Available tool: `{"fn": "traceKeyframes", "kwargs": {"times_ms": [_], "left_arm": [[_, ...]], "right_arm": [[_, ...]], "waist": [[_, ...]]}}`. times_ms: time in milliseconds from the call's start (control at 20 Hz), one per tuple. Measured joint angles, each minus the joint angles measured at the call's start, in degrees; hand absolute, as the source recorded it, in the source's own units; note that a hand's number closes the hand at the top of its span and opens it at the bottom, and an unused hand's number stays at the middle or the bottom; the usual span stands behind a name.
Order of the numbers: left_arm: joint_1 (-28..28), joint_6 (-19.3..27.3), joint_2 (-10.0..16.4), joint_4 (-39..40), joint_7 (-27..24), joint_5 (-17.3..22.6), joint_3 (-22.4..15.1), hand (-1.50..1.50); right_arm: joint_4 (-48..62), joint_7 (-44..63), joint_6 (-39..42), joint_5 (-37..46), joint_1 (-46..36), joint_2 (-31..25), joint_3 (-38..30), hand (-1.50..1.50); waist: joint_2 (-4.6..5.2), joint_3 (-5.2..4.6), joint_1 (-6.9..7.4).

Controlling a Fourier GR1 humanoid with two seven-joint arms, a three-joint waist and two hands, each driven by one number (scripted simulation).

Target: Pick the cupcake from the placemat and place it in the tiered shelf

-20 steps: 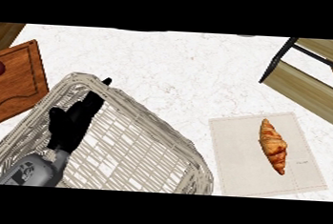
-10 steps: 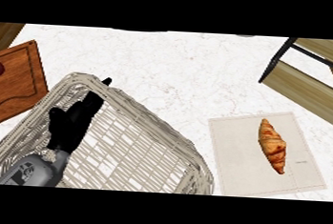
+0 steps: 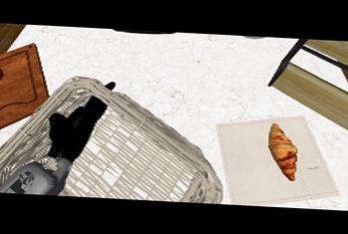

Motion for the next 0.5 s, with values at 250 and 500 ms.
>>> {"fn": "traceKeyframes", "kwargs": {"times_ms": [250, 500], "left_arm": [[0.3, 0.0, -0.2, 0.3, -0.3, 0.1, 0.2, 0.00], [-0.1, -0.5, -0.3, 1.1, -0.6, 0.4, 0.1, 0.00]], "right_arm": [[-4.0, -0.8, -0.5, -4.6, 0.0, 1.1, -0.6, -1.50], [-7.2, -2.2, 0.7, -9.4, -0.3, 1.1, -0.3, -1.50]], "waist": [[-0.07, 0.03, -0.05], [-0.09, 0.09, -0.08]]}}
